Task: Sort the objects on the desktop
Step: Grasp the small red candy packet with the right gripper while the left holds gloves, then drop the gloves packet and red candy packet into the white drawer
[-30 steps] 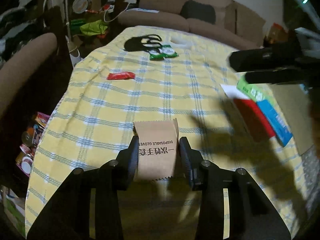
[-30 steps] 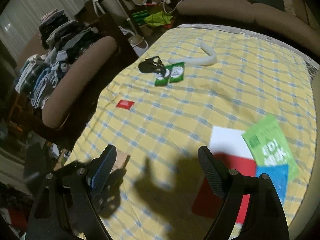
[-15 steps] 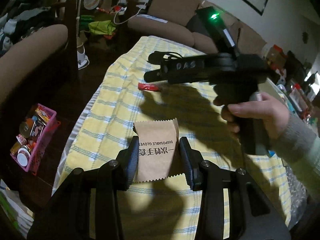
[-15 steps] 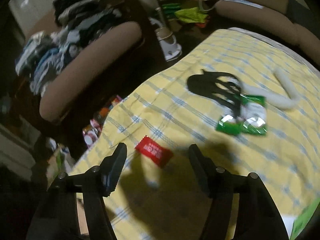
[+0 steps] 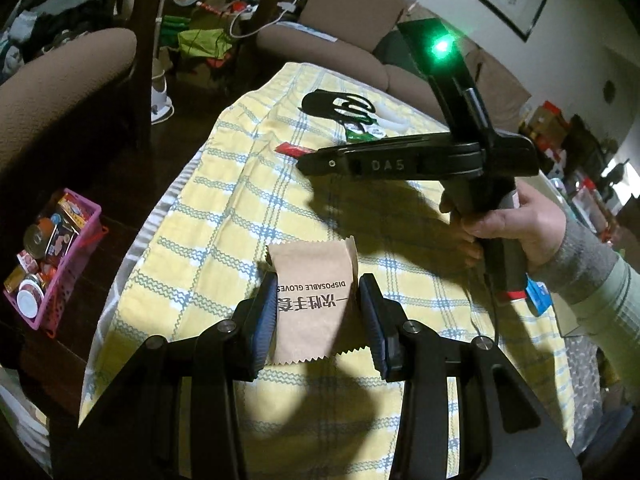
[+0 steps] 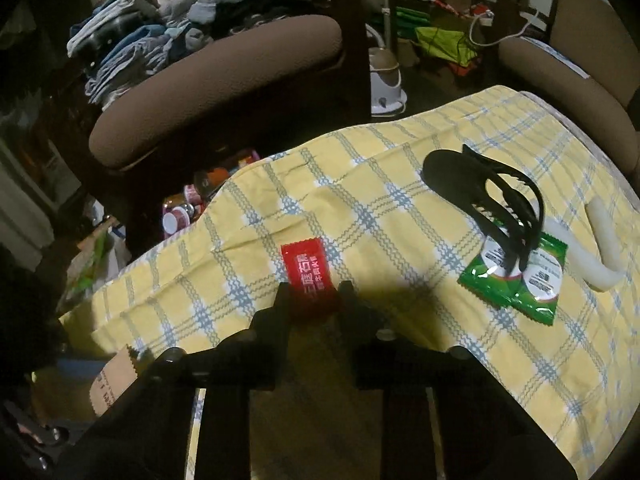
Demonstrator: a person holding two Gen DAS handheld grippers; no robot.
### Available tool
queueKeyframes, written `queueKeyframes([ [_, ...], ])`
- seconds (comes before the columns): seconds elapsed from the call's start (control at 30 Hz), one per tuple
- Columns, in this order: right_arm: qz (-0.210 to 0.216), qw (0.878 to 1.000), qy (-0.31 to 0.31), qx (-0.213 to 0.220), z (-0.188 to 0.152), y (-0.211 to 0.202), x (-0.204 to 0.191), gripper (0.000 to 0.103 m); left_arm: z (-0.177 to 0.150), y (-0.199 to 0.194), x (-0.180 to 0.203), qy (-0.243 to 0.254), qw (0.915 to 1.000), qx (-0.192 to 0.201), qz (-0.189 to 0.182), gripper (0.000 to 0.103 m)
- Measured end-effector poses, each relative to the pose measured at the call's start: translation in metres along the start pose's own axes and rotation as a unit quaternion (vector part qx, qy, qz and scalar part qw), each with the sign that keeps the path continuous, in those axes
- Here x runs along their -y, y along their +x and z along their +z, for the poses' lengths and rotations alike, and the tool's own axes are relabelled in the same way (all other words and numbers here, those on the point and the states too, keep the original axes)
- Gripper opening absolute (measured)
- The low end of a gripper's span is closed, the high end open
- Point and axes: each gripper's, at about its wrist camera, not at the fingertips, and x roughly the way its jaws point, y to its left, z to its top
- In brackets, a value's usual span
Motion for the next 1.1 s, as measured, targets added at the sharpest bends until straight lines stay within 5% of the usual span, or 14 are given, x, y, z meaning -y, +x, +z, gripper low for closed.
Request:
queueKeyframes([
  [0.2, -0.014, 0.999, 0.024, 0.026, -0.005, -0.019, 0.0, 0.022, 0.003, -0.004, 0.007, 0.006, 1.0, 0.001, 0.004, 0.038],
  [0.47, 0.006, 0.991, 0.108, 0.084, -0.042, -0.148, 0.021, 0.022, 0.032, -0.019, 0.066, 0.043, 0.999, 0.008, -0.012, 0.038],
  [0.67, -0.016, 0.973, 0.189, 0.13, -0.094, -0.269, 0.071, 0.022, 0.071, -0.019, 0.182, 0.094, 0.9935, 0.015, -0.063, 0.038],
  [0.83, -0.086, 0.957, 0.231, 0.155, -0.144, -0.362, 0.126, 0.022, 0.096, 0.007, 0.293, 0.132, 0.9857, 0.015, -0.103, 0.038],
  [1.1, -0.139, 0.928, 0.306, 0.159, -0.213, -0.425, 0.212, 0.022, 0.108, 0.106, 0.447, 0.207, 0.9736, -0.009, -0.096, 0.038],
])
